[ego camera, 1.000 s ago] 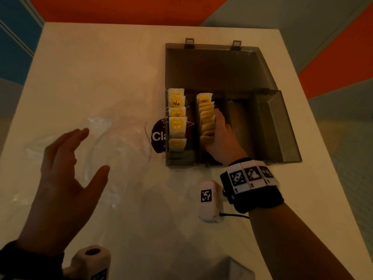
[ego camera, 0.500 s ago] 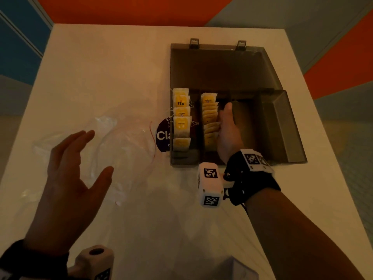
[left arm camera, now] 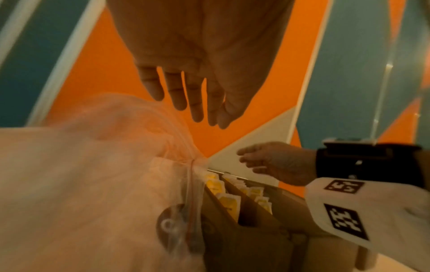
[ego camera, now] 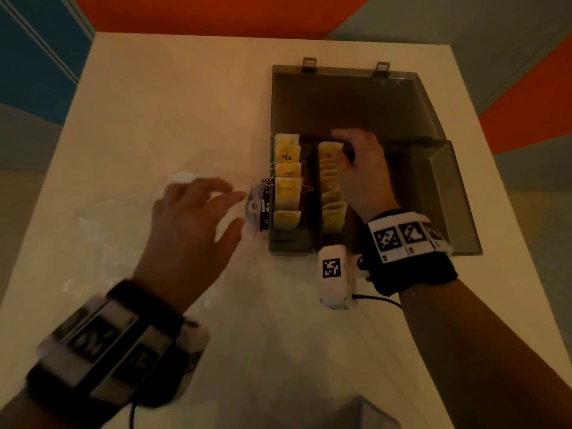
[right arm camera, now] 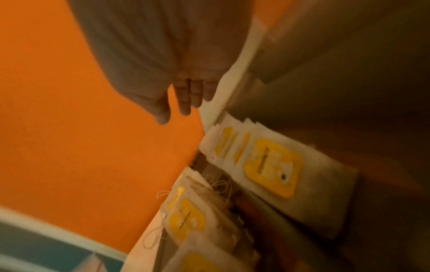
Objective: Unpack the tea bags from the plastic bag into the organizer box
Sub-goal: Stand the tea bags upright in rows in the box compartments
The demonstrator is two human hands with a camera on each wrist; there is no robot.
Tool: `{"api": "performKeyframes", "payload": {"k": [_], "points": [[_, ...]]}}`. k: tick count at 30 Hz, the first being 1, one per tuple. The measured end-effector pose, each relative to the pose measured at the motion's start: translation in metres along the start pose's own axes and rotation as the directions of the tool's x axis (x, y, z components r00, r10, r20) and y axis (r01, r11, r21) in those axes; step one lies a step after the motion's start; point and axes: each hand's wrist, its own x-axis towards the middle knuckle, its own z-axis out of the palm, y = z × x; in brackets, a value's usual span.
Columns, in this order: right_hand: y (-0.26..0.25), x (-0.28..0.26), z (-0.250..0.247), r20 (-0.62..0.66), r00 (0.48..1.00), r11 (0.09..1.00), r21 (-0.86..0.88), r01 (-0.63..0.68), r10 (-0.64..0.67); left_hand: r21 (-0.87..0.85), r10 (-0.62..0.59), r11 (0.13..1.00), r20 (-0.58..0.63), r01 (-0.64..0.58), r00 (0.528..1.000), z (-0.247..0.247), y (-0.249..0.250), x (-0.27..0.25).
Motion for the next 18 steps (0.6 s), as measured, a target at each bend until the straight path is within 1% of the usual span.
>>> {"api": "performKeyframes", "payload": {"k": [1,2,3,4,5,7,9,13,18], "points": [[-0.003,0.004,0.002,0.059,0.994,0.986,-0.140,0.095,-0.088,0.053,0.013,0.999,0.010,-0.013,1.000,0.002,0.006,0.012],[-0.008,0.007,0.003,0.155,0.981,0.955,-0.253,0.156,-0.119,0.074,0.001,0.997,0.040,-0.004,0.999,0.004,0.013,0.024],[-0.011,0.011,0.005,0.248,0.962,0.919,-0.341,0.197,-0.114,0.076,-0.030,0.997,0.086,0.024,0.996,0.007,0.020,0.035],[-0.012,0.016,0.008,0.313,0.943,0.885,-0.401,0.238,-0.112,0.089,-0.066,0.995,0.135,0.054,0.989,0.011,0.026,0.045],[-0.014,0.021,0.011,0.353,0.928,0.857,-0.436,0.275,-0.117,0.142,-0.079,0.988,0.180,0.054,0.980,0.017,0.029,0.055],[-0.016,0.026,0.016,0.398,0.906,0.815,-0.472,0.337,-0.144,0.262,-0.058,0.965,0.270,-0.015,0.961,0.032,0.031,0.069],[-0.015,0.030,0.018,0.433,0.886,0.791,-0.479,0.380,-0.164,0.306,-0.056,0.951,0.313,-0.044,0.948,0.045,0.028,0.077],[-0.015,0.035,0.019,0.467,0.871,0.756,-0.512,0.407,-0.152,0.357,-0.075,0.932,0.351,-0.059,0.933,0.057,0.024,0.086],[-0.017,0.040,0.021,0.477,0.866,0.742,-0.526,0.416,-0.147,0.372,-0.092,0.926,0.391,-0.066,0.916,0.066,0.023,0.093]]}}
